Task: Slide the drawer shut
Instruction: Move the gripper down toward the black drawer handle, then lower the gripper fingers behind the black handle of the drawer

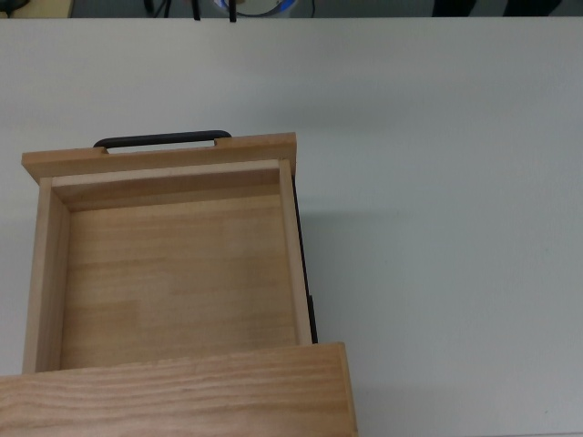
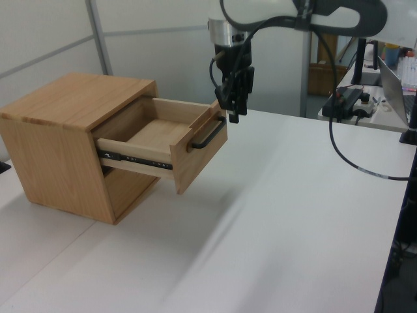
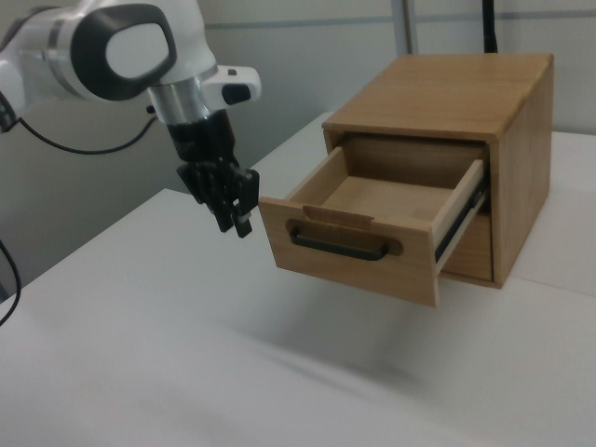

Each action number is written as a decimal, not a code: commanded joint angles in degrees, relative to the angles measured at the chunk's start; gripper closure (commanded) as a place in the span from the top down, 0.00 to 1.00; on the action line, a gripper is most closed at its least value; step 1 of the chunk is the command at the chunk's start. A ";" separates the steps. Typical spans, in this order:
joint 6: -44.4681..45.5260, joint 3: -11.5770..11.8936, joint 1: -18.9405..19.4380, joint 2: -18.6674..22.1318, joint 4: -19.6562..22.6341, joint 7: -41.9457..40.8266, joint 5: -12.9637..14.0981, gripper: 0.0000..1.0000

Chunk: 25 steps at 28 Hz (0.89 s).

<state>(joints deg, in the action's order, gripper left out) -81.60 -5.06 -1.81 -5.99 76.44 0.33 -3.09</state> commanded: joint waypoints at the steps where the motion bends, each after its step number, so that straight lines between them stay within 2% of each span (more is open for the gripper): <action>1: -0.05 0.31 0.23 -2.44 0.46 -1.03 -0.78 0.00; 7: -0.05 0.49 -0.12 -4.46 0.90 -1.21 -3.59 0.00; 13: -1.53 0.67 -0.21 -7.71 0.64 -1.21 -4.03 0.00; 25: -16.73 0.75 -0.30 -11.32 0.82 -0.59 -3.50 0.00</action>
<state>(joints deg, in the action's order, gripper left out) -93.16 -4.62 -2.20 -16.79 76.82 0.33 -6.29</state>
